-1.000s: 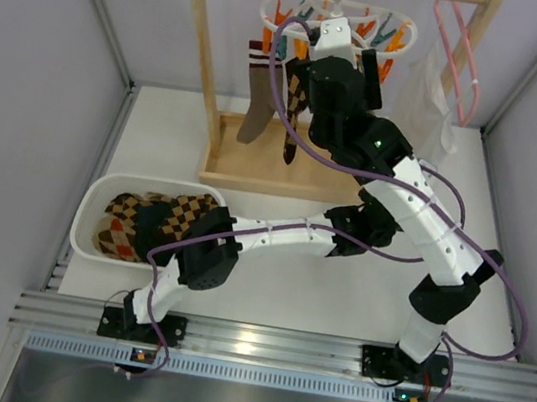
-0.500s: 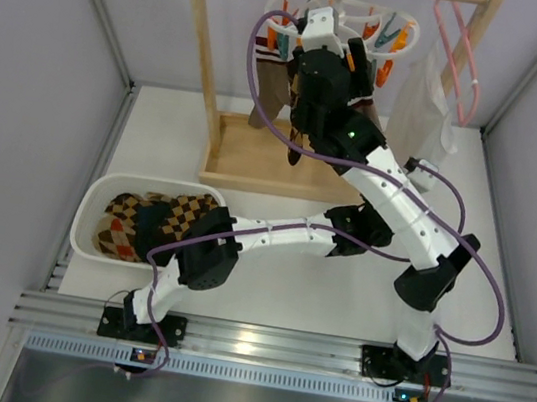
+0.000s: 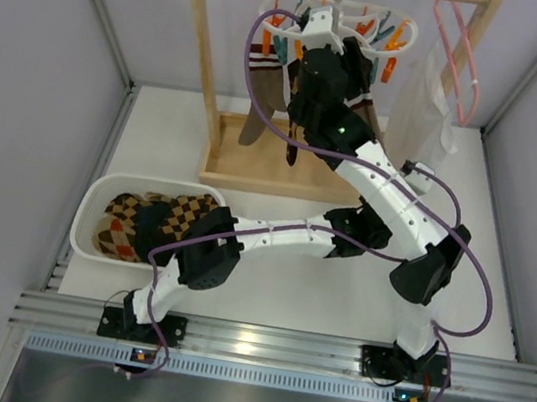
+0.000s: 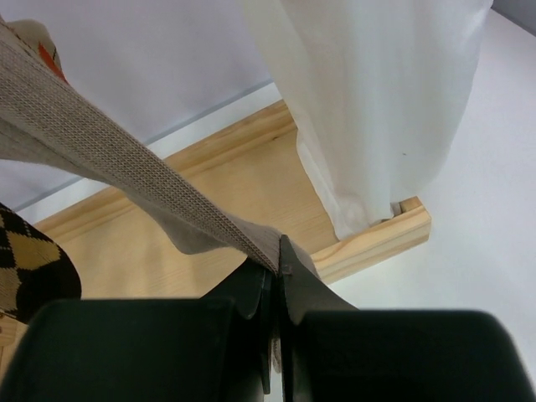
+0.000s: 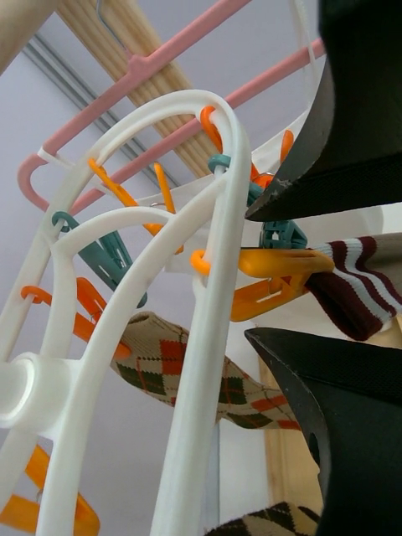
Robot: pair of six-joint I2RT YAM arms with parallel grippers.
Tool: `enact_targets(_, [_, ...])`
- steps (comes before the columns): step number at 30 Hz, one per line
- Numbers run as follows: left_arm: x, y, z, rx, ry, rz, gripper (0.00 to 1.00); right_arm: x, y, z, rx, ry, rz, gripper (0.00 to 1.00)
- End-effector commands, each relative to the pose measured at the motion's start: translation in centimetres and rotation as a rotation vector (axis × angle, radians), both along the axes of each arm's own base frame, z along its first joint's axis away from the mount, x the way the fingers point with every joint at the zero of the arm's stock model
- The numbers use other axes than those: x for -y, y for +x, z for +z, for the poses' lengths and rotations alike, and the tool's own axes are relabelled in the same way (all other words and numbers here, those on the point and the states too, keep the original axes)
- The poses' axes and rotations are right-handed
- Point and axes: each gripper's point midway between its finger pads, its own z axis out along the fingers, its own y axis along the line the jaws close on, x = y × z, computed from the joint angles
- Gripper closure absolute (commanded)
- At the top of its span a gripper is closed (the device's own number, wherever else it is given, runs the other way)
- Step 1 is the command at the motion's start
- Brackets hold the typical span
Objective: Remove the socks clipped to the hanger
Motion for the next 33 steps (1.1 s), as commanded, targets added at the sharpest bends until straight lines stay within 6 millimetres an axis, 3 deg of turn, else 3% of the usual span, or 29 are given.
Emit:
enact_targets(1, [0.8,-1.0,0.9,-0.013,-0.066,-0.056,1.0,1.4,0.6,0.8,0.047,0.045,-0.057,0.49])
enact_targets(4, [0.6,-0.7,0.9,-0.016,-0.07,-0.056,1.0,1.3,0.7,0.9,0.055,0.048,-0.056,0.57])
enact_targets(10, [0.5,-0.5,1.0,-0.02,-0.081,-0.058,1.0,1.4,0.7,1.1,0.06,0.037,-0.06,0.83])
enact_targets(17, [0.0,-0.3,0.7,-0.036,-0.101,-0.058,1.0,0.8,0.4,1.3,0.071,0.07,-0.018,0.87])
enact_targets(20, [-1.1,-0.4,0.3,-0.044,-0.092,-0.035,1.0,0.7,-0.1,1.7,0.067,0.106,0.029,0.75])
enact_targets(22, [-2.5,-0.8,1.7,-0.042,-0.121,-0.029,1.0,0.4,-0.3,1.2,0.038,0.102,0.073,0.64])
enact_targets(23, [-3.3,-1.2,0.5,-0.068,-0.126,-0.022,1.0,0.7,-0.9,1.8,0.05,0.139,0.088,0.58])
enact_targets(24, [-4.4,-1.6,1.9,-0.07,-0.176,-0.017,1.0,0.2,-1.1,1.6,0.041,0.143,0.119,0.5])
enact_targets(25, [-5.1,-1.6,1.9,-0.078,-0.183,-0.012,1.0,0.1,-1.4,1.4,0.026,0.145,0.141,0.47])
enact_targets(26, [-6.0,-2.0,0.2,-0.103,-0.172,-0.005,1.0,0.4,-2.2,2.1,0.044,0.197,0.168,0.44])
enact_targets(27, [-7.1,-2.2,1.5,-0.098,-0.203,0.001,1.0,-0.1,-2.3,1.8,0.031,0.206,0.21,0.4])
enact_targets(28, [-7.8,-2.4,1.4,-0.102,-0.203,0.009,1.0,-0.3,-2.8,1.4,0.014,0.234,0.237,0.38])
enact_targets(29, [-8.5,-2.7,1.2,-0.107,-0.208,0.013,1.0,0.1,-3.6,2.3,0.022,0.263,0.265,0.37])
enact_targets(30, [-9.4,-3.2,-0.1,-0.127,-0.195,0.018,1.0,-0.4,-3.7,1.9,0.004,0.272,0.312,0.33])
enact_targets(31, [-10.4,-3.6,1.0,-0.122,-0.223,0.016,1.0,-0.6,-4.1,1.8,-0.003,0.3,0.335,0.3])
enact_targets(32, [-11.0,-3.9,0.8,-0.131,-0.235,0.025,1.0,-0.2,-4.9,2.0,-0.017,0.309,0.359,0.28])
enact_targets(33, [-12.0,-4.4,-0.4,-0.149,-0.216,0.032,1.0,-0.8,-5.3,1.4,-0.042,0.317,0.405,0.24])
